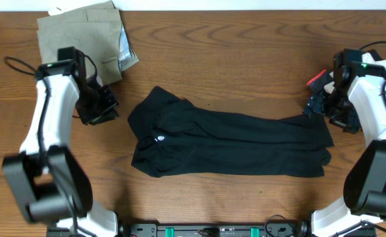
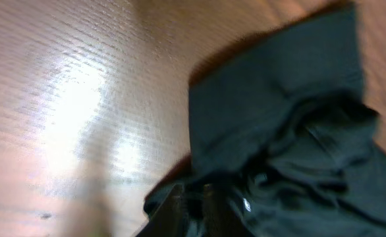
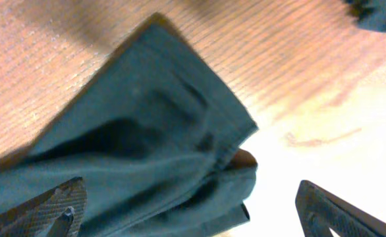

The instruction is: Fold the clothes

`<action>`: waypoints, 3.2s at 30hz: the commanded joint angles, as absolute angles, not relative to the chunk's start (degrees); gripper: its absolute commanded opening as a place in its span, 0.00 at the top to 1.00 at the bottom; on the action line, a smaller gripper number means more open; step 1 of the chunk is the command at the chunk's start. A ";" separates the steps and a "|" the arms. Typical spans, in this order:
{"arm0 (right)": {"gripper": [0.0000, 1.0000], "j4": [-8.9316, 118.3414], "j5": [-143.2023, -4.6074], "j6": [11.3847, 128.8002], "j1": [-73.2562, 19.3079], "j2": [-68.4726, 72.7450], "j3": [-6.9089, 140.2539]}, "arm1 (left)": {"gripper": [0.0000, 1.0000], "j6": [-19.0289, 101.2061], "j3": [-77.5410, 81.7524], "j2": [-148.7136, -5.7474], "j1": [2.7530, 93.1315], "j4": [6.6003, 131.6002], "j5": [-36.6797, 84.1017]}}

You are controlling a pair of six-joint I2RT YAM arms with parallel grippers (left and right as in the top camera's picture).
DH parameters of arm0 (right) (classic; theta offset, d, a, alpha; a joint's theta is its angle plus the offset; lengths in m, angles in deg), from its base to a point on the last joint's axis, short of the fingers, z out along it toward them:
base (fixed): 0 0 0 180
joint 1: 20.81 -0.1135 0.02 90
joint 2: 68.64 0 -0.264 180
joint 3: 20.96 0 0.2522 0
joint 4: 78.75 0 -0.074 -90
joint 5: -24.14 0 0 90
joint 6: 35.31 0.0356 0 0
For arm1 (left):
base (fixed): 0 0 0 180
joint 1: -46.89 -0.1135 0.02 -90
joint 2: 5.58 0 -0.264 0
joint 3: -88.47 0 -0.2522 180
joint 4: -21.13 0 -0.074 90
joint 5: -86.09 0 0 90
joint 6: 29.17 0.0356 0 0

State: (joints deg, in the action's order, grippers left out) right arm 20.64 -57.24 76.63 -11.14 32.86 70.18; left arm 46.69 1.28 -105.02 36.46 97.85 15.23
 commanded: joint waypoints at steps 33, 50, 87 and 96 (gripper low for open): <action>0.01 44.60 -89.89 54.66 7.79 29.93 41.20 | 0.02 45.51 1.21 -99.86 36.35 101.50 15.08; 0.56 43.18 -95.23 54.36 7.64 29.93 38.20 | 0.02 45.51 1.21 -99.86 36.35 101.63 15.08; 0.99 33.27 -70.51 68.08 -2.90 27.44 55.38 | 0.02 45.54 1.21 -99.86 36.35 102.09 14.90; 0.99 32.99 -68.67 71.03 -16.49 19.98 55.38 | 0.02 45.51 1.21 -99.86 36.35 102.09 14.90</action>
State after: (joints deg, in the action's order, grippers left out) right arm 33.08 -69.81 68.96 -13.06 22.65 54.25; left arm 45.82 1.28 -99.97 36.46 101.94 15.21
